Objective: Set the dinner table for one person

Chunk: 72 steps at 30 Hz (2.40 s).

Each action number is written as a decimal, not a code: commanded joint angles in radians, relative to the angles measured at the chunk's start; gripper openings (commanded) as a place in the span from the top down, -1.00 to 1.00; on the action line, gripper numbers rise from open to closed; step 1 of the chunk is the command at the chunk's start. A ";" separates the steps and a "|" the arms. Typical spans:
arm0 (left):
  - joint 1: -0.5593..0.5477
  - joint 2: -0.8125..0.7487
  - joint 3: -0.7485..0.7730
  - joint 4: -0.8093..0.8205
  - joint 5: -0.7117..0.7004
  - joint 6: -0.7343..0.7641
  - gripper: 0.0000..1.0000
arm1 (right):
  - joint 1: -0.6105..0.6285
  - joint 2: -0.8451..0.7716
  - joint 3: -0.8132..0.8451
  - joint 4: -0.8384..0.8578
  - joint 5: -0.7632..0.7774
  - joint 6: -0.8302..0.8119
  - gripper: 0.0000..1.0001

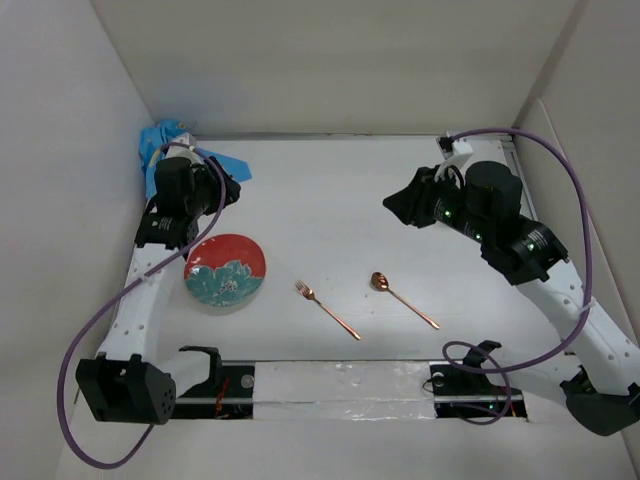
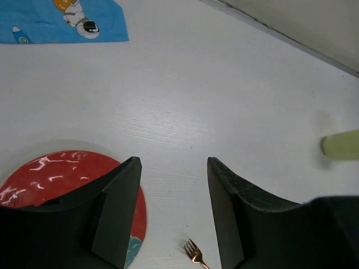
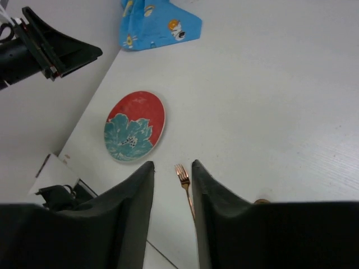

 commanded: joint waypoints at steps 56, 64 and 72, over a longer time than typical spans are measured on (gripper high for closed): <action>0.425 1.026 0.536 0.051 -0.289 -0.313 -0.15 | -0.110 0.040 -0.208 0.115 -0.151 -0.016 0.25; 0.414 1.154 0.632 0.058 -0.240 -0.287 0.77 | -0.058 0.068 -0.164 0.101 -0.133 0.001 0.31; 0.278 1.112 0.672 0.118 -0.136 -0.228 1.00 | -0.038 0.102 -0.135 0.136 -0.116 0.015 0.36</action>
